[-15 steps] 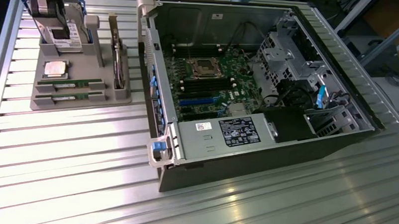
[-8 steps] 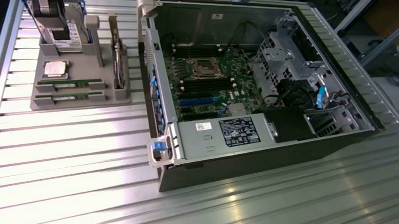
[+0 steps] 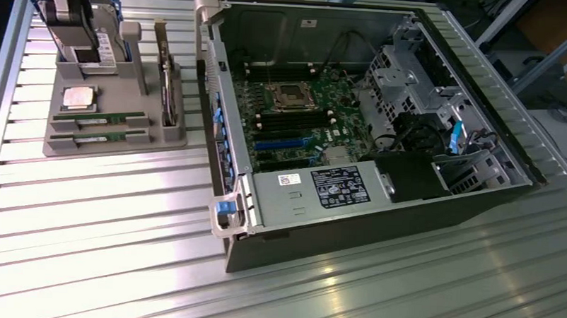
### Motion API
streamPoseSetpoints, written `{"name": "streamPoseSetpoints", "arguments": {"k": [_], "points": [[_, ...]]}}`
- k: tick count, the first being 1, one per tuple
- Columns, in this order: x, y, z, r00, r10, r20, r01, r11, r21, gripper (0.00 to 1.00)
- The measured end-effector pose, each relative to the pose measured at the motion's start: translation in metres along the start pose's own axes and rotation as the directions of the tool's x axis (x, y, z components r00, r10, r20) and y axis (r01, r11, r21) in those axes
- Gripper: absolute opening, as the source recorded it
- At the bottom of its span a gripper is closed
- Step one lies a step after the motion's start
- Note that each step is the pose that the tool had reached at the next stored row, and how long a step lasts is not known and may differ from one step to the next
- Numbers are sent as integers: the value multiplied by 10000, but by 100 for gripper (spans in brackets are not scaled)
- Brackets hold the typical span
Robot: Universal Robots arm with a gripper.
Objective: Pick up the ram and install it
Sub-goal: 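Pick up the ram and move it above insertion slot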
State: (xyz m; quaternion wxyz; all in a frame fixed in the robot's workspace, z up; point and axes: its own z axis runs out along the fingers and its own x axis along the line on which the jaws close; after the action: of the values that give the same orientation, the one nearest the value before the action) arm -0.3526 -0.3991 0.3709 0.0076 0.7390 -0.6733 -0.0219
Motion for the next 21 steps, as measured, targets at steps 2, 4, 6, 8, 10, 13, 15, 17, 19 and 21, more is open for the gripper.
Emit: {"name": "streamPoseSetpoints", "arguments": {"k": [2, 4, 6, 8, 10, 13, 15, 17, 19, 21], "points": [[8, -5, 67, 9999, 148, 6, -148, 9999, 3, 30], [14, -7, 106, 9997, 244, 10, -244, 9997, 4, 30], [16, -8, 136, 9992, 389, 16, -389, 9992, 8, 30], [18, -10, 171, 9971, 755, 32, -756, 9971, 15, 30], [21, -14, 212, 9965, 837, 35, -837, 9965, 17, 30], [22, -17, 246, 9965, 836, 35, -836, 9965, 17, 30], [23, -21, 286, 9965, 836, 33, -836, 9965, 18, 30], [23, -22, 314, 9965, 836, 31, -836, 9965, 17, 30], [24, -24, 339, 9965, 836, 31, -836, 9965, 17, 30], [24, -24, 351, 9965, 836, 31, -836, 9965, 16, 30]]}}
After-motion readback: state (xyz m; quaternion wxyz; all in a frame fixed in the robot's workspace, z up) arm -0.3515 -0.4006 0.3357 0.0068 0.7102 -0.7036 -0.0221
